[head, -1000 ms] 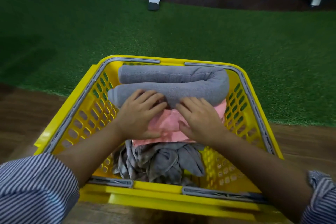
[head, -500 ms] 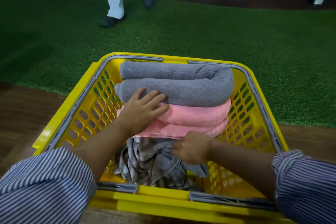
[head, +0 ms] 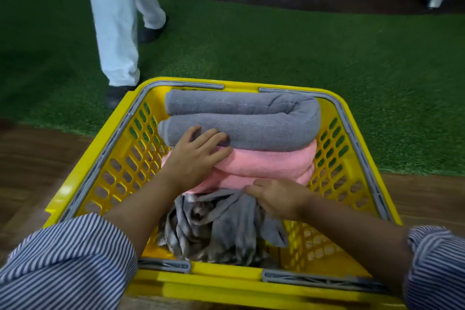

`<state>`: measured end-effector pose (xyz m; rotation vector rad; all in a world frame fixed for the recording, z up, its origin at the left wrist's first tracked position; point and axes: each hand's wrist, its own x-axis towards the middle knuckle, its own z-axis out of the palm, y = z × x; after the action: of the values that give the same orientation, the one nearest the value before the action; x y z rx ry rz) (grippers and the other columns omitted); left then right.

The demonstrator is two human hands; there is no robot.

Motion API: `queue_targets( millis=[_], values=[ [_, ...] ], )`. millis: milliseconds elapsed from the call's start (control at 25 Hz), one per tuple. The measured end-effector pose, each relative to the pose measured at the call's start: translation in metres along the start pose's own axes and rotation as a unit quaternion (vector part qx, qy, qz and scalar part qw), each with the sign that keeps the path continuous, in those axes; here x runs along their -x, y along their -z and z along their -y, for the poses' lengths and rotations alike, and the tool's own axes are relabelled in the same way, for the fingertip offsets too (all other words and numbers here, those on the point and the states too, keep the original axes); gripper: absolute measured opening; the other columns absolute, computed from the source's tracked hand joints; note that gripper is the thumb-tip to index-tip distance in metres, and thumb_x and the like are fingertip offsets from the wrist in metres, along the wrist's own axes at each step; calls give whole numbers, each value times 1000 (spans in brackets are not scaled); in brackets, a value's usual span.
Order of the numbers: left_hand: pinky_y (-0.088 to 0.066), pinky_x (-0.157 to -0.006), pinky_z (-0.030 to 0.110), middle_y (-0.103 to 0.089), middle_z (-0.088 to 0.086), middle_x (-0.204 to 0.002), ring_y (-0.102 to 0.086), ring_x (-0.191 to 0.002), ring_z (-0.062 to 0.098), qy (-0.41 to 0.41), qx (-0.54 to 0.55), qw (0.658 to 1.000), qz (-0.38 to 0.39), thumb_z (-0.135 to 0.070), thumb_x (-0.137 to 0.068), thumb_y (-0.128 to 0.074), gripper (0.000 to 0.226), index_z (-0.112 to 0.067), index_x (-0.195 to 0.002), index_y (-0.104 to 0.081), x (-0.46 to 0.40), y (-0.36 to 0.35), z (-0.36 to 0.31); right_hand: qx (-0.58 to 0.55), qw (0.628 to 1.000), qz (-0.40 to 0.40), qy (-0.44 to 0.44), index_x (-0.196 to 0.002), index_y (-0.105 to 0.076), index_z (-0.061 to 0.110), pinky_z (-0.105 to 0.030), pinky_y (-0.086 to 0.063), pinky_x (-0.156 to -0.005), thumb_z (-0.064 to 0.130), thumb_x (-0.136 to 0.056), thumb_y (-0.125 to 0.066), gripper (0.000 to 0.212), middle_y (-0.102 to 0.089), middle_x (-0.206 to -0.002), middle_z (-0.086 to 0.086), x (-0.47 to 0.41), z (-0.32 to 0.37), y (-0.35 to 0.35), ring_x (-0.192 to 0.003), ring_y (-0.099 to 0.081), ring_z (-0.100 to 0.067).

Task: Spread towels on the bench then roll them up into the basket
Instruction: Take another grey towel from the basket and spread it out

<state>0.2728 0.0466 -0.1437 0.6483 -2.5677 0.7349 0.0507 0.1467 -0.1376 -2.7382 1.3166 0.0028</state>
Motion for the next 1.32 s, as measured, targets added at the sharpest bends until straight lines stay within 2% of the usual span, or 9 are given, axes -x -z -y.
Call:
queue_targets(
  millis=[120,320,560,760,880,1040,1120,1240,1320],
  values=[
    [-36,-92,49,-62,16,-119,-47,-113,32,0,3,1000,-13,-17,-74,-48,39,-16,-110,-62,0,3,0,-72,973,-180,-124,-101,-58,9,-37,-50,-66,19,-80,-43,27,-64,-92,-12,11,-5,24,-84,-63,-33],
    [-35,-93,48,-60,14,-122,-53,-113,31,4,11,999,46,-30,-74,-51,42,-20,-115,-57,-2,11,3,-139,838,-451,-275,-97,-58,4,-28,-33,-61,10,-84,-41,22,-59,-76,-11,16,-16,64,-72,-52,-21],
    [-40,-84,43,-58,7,-112,-53,-103,28,12,61,994,90,-59,-70,-63,54,-21,-109,-59,-5,28,1,-104,898,-348,-249,-76,-44,20,-35,-39,-59,31,-81,-33,16,-48,-68,1,10,-11,58,-68,-55,-30],
    [-41,-83,45,-62,5,-105,-59,-94,28,83,102,981,144,-39,-69,-55,32,-20,-94,-62,-13,51,-4,-169,832,-432,-305,-72,-51,6,-27,-19,-54,10,-82,-45,12,-51,-60,-12,2,-17,127,-58,-51,-31],
    [-43,-85,45,-62,-4,-81,-64,-78,27,227,245,935,117,-34,-75,-47,19,-24,-86,-57,-49,106,-4,-167,845,-410,-301,-66,-48,6,-33,-18,-53,12,-81,-47,16,-51,-55,-16,-1,-9,180,-54,-50,-32],
    [-40,-53,31,-53,-6,-69,-54,-58,20,355,322,877,36,-51,-73,-63,36,-17,-78,-51,-135,207,-5,-201,843,-376,-328,-65,-49,7,-33,-19,-52,15,-78,-47,16,-56,-58,-20,-7,9,268,-54,-53,-34],
    [-39,-51,31,-58,-4,-73,-59,-62,23,402,292,865,73,-60,-76,-60,43,-18,-82,-56,-169,248,1,-240,833,-388,-312,-64,-50,5,-30,-20,-52,15,-78,-45,18,-56,-58,-20,-15,19,329,-53,-52,-33],
    [-48,-59,36,-63,0,-85,-64,-78,27,508,336,791,54,-53,-90,-47,35,-19,-91,-56,-213,310,40,-259,836,-400,-272,-63,-49,7,-25,-17,-50,22,-78,-39,24,-50,-53,-12,-25,25,439,-49,-44,-26],
    [-50,-61,39,-61,4,-83,-63,-77,31,492,348,798,6,-53,-91,-33,41,-17,-87,-52,-239,361,72,-266,844,-376,-274,-64,-46,13,-24,-19,-51,21,-81,-41,19,-48,-56,-8,-25,21,513,-51,-43,-24]
  ],
)
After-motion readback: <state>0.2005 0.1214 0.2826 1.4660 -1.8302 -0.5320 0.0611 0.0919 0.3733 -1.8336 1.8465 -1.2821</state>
